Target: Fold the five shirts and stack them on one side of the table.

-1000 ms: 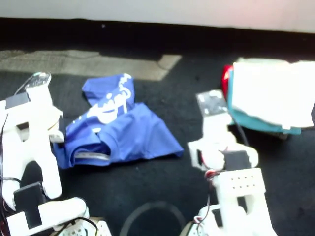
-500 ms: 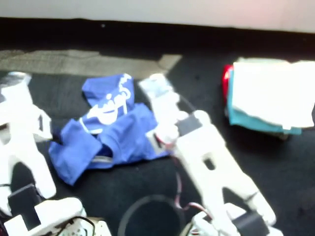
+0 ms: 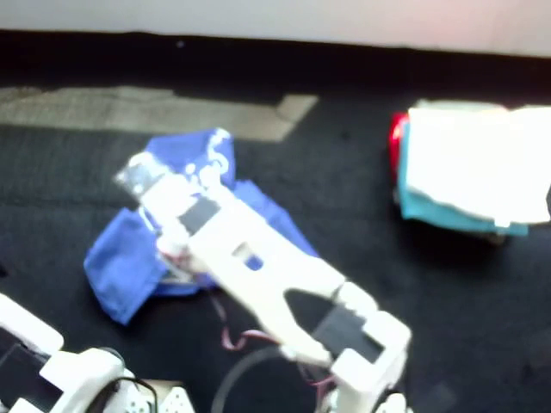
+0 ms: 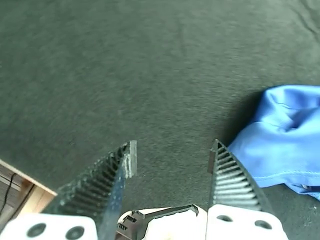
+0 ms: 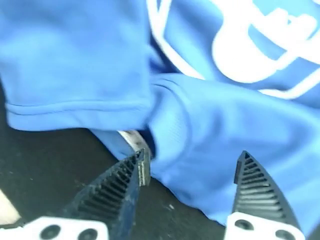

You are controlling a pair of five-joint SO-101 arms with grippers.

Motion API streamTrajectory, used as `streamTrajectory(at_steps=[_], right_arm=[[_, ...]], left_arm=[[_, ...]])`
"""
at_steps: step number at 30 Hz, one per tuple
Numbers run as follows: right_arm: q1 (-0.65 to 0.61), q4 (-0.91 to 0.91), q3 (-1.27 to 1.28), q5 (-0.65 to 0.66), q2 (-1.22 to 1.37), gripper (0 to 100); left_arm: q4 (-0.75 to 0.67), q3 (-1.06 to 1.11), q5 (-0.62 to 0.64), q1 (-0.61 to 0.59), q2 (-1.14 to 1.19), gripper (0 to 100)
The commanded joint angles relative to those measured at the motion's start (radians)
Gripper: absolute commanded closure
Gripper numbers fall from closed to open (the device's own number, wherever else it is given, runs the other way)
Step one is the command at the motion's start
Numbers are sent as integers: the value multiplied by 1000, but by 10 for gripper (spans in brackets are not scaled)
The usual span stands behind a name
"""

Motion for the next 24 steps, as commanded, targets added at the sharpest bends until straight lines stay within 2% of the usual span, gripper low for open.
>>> streamTrajectory(at_steps=[1,4,7,9,11,12,13,17,24], right_arm=[[-47,-4,-111,-5,76,728],[-30,-4,-140,0,153,728],[51,-2,-147,0,213,746],[125,10,-145,2,232,836],[209,28,-145,2,237,978],[251,45,-143,2,237,998],[294,74,-145,2,237,972],[463,159,-147,15,234,993],[704,294,-268,195,234,992]], left_arm=[[-3,-44,-25,-48,-13,762],[-3,-42,-44,-64,-13,762],[-3,-38,-44,-67,-13,762],[-3,-36,-43,-61,-13,762],[-3,-35,-41,-59,-12,762],[-3,-35,-41,-58,-12,762],[-3,-35,-41,-58,-8,762],[-5,-33,-41,-27,-2,762],[-5,-33,-38,56,-2,762]])
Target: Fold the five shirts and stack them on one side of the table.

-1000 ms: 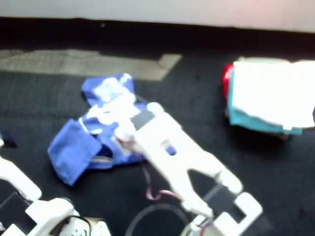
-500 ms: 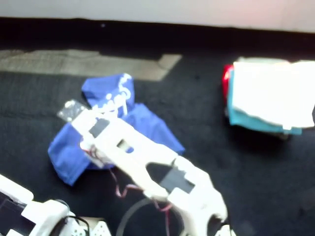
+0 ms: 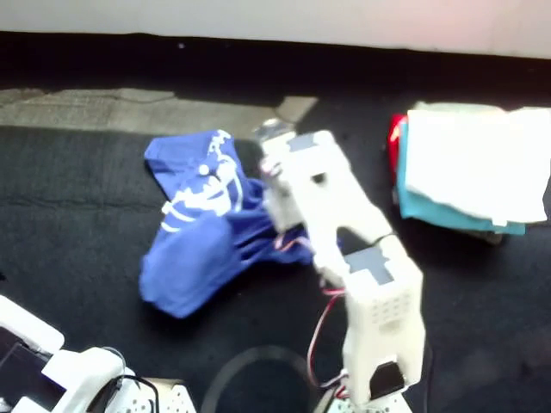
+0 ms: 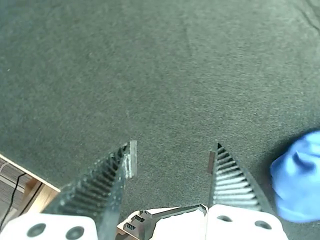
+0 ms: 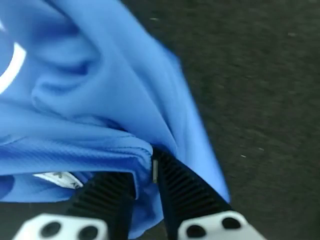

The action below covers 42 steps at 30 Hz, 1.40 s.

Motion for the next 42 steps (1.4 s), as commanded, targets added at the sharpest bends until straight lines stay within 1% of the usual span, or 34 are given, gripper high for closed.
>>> streamTrajectory(at_steps=[1,5,9,11,14,16,24,28,31,37,40,42], right_arm=[[122,79,-157,71,-8,992],[182,193,-397,120,-7,991],[191,291,-605,121,-5,971],[188,332,-680,121,-4,907],[197,344,-756,121,-5,790],[211,344,-805,117,-5,745],[205,346,-923,115,-8,741],[185,346,-905,120,2,741],[162,346,-803,121,-4,741],[110,341,-579,115,1,741],[110,278,-484,110,1,741],[131,214,-441,77,1,741]], left_arm=[[-5,-27,-2,59,-2,762],[-5,-27,0,110,-2,762],[-3,-27,0,154,-2,762],[-3,-27,0,173,-2,762],[-2,-27,0,179,-2,762],[-3,-27,0,176,-2,762],[0,-25,0,179,-2,762],[-3,-25,0,179,-2,762],[-3,-25,0,186,-2,762],[3,53,0,302,-5,762],[-3,117,0,346,-10,762],[-3,147,0,372,-12,762]])
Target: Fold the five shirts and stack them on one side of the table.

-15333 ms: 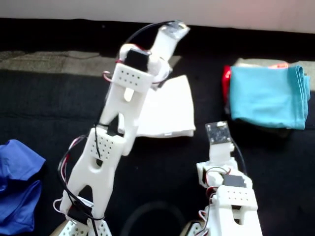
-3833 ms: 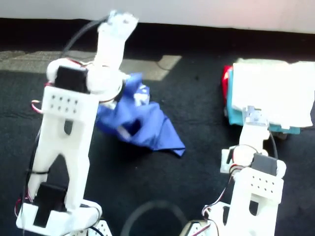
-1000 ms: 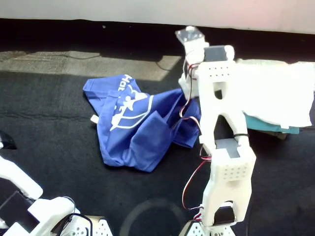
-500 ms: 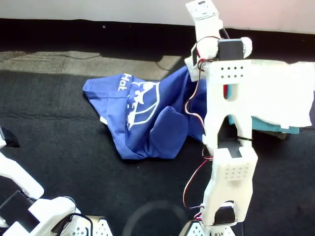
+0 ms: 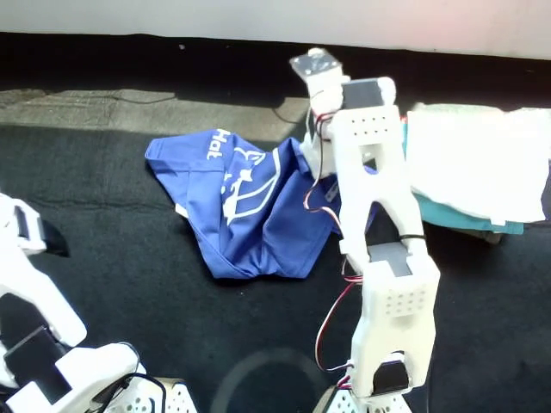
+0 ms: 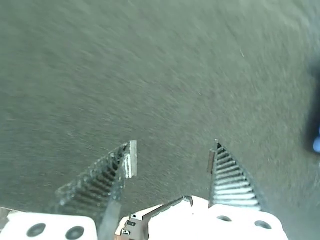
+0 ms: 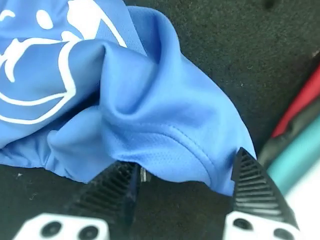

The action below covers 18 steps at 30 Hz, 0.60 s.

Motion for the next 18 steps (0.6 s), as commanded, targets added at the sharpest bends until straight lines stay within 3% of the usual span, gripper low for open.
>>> streamTrajectory(at_steps=[1,4,12,18], right_arm=[[31,-102,58,-43,-10,741],[90,-162,33,-78,-24,741],[114,39,-166,-101,-110,741],[139,65,-114,-107,-119,741]], left_arm=[[-3,30,2,58,-12,762],[-3,42,49,91,-12,762],[-18,38,63,237,-12,762],[-78,36,114,349,-10,762]])
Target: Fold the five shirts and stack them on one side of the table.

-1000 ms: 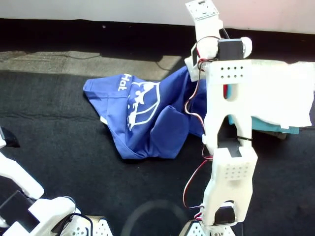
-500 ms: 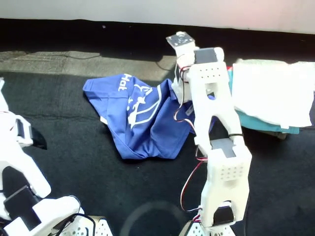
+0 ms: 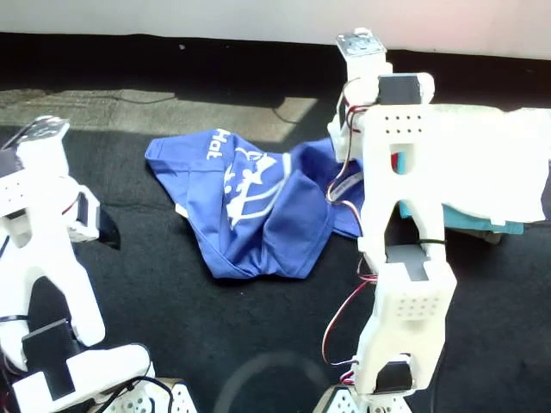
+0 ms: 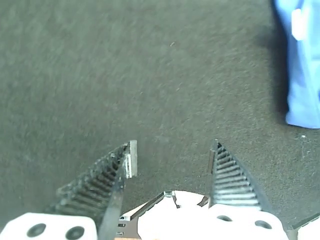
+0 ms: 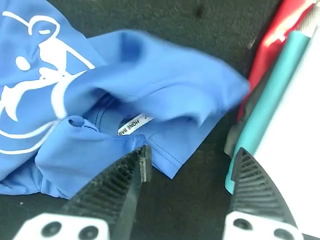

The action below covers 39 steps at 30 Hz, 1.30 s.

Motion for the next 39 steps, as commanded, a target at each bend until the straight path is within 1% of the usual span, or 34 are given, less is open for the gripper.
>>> streamTrajectory(at_steps=[1,4,7,10,13,16,22,27,31,34,39], right_arm=[[30,16,1,-14,-74,741],[53,16,1,-15,-134,741],[54,16,42,-15,-260,741],[33,16,174,-12,-421,741],[4,15,378,-11,-590,741],[-19,8,590,-8,-740,741],[-19,-81,975,-6,-986,741],[-19,-208,1254,-6,-1152,741],[-19,-263,1406,-6,-1251,741],[-19,-269,1474,-6,-1307,741],[-18,-275,1540,-6,-1353,741]], left_arm=[[-78,-10,80,76,-5,762],[-178,-2,158,127,-1,762],[-255,-7,210,185,-1,762],[-313,-12,222,251,15,762],[-342,-30,227,323,96,761],[-342,-108,273,371,226,761],[-333,-366,414,395,464,761],[-284,-568,440,447,625,761],[-282,-719,440,463,751,762],[-279,-803,437,460,842,762],[-204,-928,436,460,963,764]])
